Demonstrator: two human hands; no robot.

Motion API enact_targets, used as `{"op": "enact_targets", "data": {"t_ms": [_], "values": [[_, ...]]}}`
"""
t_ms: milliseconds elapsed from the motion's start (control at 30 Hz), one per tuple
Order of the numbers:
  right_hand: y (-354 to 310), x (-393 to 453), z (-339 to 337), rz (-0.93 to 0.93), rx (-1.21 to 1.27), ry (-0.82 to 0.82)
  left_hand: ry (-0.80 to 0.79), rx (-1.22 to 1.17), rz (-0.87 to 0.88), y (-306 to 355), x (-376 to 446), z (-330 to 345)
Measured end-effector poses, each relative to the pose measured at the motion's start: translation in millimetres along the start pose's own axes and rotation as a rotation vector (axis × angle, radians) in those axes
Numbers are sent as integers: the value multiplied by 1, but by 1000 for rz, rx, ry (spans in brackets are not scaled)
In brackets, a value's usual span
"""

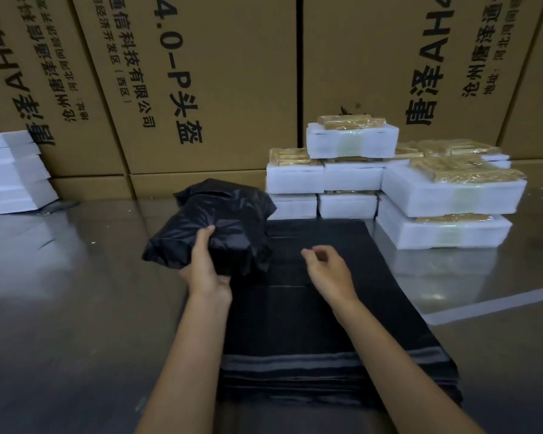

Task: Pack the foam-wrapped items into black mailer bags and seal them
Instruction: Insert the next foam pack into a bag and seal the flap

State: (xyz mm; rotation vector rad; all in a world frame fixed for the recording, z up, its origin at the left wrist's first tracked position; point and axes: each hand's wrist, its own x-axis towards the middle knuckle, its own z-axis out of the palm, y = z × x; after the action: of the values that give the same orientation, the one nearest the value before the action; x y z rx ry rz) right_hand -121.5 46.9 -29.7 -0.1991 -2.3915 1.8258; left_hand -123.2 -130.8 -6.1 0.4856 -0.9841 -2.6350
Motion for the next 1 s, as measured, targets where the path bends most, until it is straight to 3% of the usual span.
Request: {"op": "enact_targets", "data": {"t_ms": [100,267,333,433,533,600,733,900,1000], "values": [[10,13,2,12,-144,89,64,60,-15,8,45,4],[10,32,4,16,-302,166,-88,64,-51,2,122,13],[12,34,5,38,-324,194,-4,318,-36,0,149,23],[14,37,7,51,-321,226,262,622,35,-11,177,47],[14,38,7,63,-298,236,95,620,86,-25,182,80],[14,39,5,69,-272,238,27,766,97,-37,178,102],[13,37,3,70,-235,231,97,1118,442,-53,152,138],[11,36,1,84,-170,221,-370,1215,773,-61,117,196],[12,40,-4,100,-108,205,-501,1391,907,-67,112,239]]}}
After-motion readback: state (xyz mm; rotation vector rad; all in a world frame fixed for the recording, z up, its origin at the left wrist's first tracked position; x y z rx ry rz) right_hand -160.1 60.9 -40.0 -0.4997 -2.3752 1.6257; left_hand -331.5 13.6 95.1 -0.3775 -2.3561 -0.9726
